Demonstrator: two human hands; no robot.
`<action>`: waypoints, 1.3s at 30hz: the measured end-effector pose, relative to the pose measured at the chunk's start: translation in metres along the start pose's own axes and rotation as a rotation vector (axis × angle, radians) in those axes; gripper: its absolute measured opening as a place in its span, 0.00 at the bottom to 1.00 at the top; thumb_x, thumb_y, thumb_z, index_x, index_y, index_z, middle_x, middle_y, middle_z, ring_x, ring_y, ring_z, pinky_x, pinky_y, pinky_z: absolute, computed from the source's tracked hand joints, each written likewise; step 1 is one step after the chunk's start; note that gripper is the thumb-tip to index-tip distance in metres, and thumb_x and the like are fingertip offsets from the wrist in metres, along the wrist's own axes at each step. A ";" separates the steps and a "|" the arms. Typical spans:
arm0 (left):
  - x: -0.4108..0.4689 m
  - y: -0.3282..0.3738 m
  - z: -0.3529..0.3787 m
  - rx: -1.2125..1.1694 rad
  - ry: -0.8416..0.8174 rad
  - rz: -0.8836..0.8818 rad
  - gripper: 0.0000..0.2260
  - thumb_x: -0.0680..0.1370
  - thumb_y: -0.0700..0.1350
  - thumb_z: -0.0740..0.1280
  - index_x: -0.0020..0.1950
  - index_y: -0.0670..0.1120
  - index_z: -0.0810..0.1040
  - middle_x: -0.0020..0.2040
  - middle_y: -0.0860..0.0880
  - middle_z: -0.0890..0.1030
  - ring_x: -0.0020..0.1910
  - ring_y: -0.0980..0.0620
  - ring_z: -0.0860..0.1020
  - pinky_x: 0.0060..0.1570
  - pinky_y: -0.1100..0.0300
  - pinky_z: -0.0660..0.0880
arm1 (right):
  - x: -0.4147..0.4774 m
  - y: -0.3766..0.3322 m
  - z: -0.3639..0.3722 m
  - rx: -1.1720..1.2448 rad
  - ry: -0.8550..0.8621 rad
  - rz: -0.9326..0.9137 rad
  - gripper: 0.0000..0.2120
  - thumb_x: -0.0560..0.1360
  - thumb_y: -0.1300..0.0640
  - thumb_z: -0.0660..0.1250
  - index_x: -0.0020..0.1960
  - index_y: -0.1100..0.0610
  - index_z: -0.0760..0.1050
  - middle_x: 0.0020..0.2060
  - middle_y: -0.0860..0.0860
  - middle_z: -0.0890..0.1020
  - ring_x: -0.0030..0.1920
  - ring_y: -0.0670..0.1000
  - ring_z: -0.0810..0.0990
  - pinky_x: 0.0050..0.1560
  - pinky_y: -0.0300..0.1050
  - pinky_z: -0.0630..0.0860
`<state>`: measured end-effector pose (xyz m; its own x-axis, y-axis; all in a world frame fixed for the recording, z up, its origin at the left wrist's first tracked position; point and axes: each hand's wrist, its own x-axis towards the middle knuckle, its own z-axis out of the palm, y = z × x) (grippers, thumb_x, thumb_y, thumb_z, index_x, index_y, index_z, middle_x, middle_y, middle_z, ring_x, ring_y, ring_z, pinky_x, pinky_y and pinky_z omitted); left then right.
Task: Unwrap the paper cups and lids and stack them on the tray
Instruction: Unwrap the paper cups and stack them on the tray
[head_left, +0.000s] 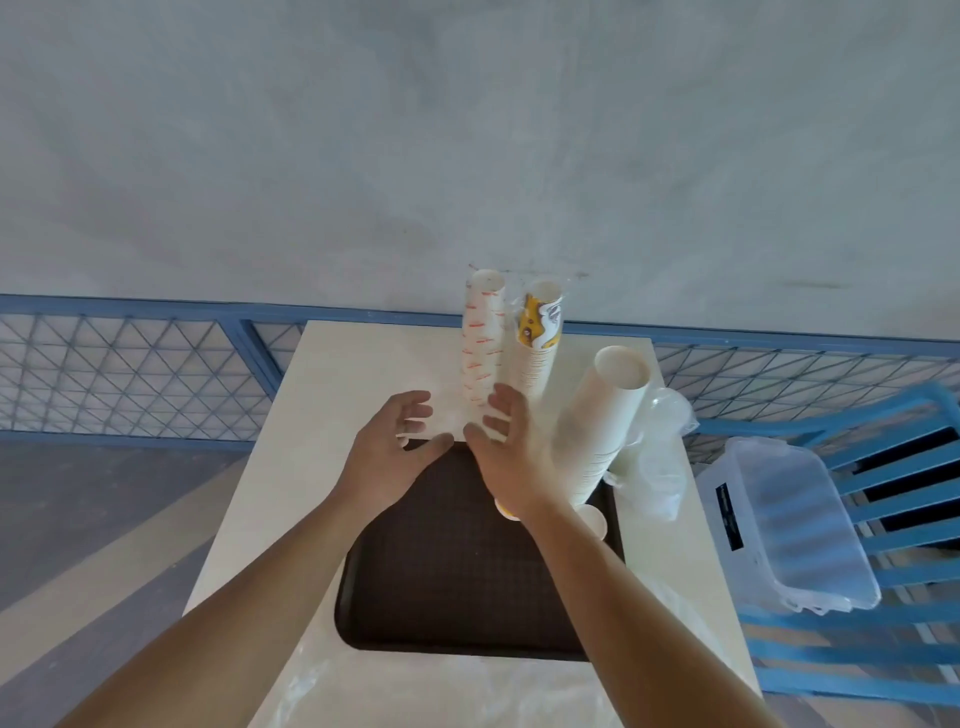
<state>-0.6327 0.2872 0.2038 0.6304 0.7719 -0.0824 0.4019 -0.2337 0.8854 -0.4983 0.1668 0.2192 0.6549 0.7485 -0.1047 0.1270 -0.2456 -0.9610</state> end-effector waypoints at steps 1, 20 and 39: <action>0.004 -0.003 -0.008 -0.018 0.014 -0.002 0.26 0.75 0.54 0.78 0.71 0.57 0.74 0.62 0.59 0.80 0.59 0.57 0.80 0.61 0.60 0.77 | 0.012 -0.002 0.008 -0.012 0.045 0.006 0.30 0.79 0.53 0.69 0.78 0.49 0.62 0.71 0.47 0.72 0.66 0.48 0.77 0.66 0.49 0.78; 0.053 -0.018 -0.056 -0.107 -0.025 0.042 0.24 0.76 0.53 0.77 0.71 0.58 0.74 0.62 0.62 0.80 0.55 0.63 0.81 0.54 0.65 0.76 | 0.180 -0.070 0.011 -1.138 0.174 -0.185 0.36 0.76 0.45 0.68 0.80 0.52 0.59 0.77 0.58 0.64 0.80 0.62 0.54 0.79 0.61 0.52; 0.069 -0.032 -0.031 -0.082 -0.114 0.024 0.23 0.76 0.52 0.77 0.69 0.58 0.74 0.61 0.60 0.80 0.54 0.59 0.82 0.52 0.63 0.77 | 0.187 -0.025 -0.020 -0.654 0.429 0.033 0.24 0.77 0.66 0.68 0.71 0.52 0.70 0.64 0.57 0.68 0.52 0.63 0.78 0.51 0.52 0.78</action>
<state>-0.6221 0.3662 0.1841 0.7125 0.6932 -0.1085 0.3333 -0.1983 0.9218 -0.3641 0.3005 0.2294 0.8798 0.4634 0.1057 0.4282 -0.6763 -0.5994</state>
